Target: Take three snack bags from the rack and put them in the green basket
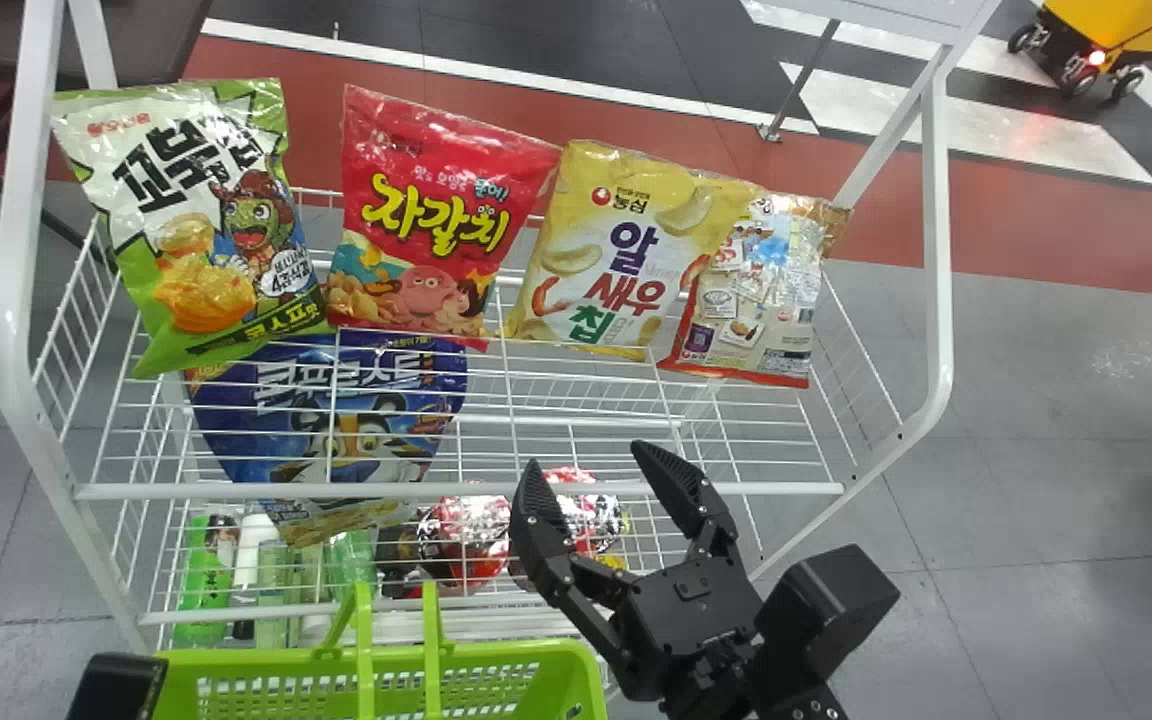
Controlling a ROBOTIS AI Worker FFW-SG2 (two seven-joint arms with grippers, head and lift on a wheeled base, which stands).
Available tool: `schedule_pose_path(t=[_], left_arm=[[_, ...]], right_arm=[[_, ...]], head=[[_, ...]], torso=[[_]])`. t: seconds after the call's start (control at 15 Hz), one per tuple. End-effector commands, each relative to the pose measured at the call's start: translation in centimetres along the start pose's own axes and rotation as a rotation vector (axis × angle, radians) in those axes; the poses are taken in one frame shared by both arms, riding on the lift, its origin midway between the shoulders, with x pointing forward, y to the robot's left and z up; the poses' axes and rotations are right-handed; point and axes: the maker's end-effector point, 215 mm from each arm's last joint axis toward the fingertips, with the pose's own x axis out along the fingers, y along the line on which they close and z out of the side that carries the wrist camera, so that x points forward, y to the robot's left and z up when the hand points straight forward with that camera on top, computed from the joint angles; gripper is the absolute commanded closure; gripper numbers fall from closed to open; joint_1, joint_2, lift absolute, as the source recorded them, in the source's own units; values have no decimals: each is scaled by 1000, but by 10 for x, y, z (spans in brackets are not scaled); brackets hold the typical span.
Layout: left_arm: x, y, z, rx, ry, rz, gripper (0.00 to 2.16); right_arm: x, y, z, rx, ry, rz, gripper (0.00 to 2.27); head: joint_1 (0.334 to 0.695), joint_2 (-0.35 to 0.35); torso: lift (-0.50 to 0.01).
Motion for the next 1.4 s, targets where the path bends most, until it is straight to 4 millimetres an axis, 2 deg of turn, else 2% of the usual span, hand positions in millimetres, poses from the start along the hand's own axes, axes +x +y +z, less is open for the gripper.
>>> schedule_pose_path(t=[0.0,1.33], left_arm=[[0,1,0,-4,-1,1,1932],[-2,0,2,3,-14,-15,1932]], right_arm=[[0,-1,0,-1,0,-1,188],[4,-6,0,0,-14,-3,181]], head=[[695,-350],[695,-350]], torso=[[-14],[-14]])
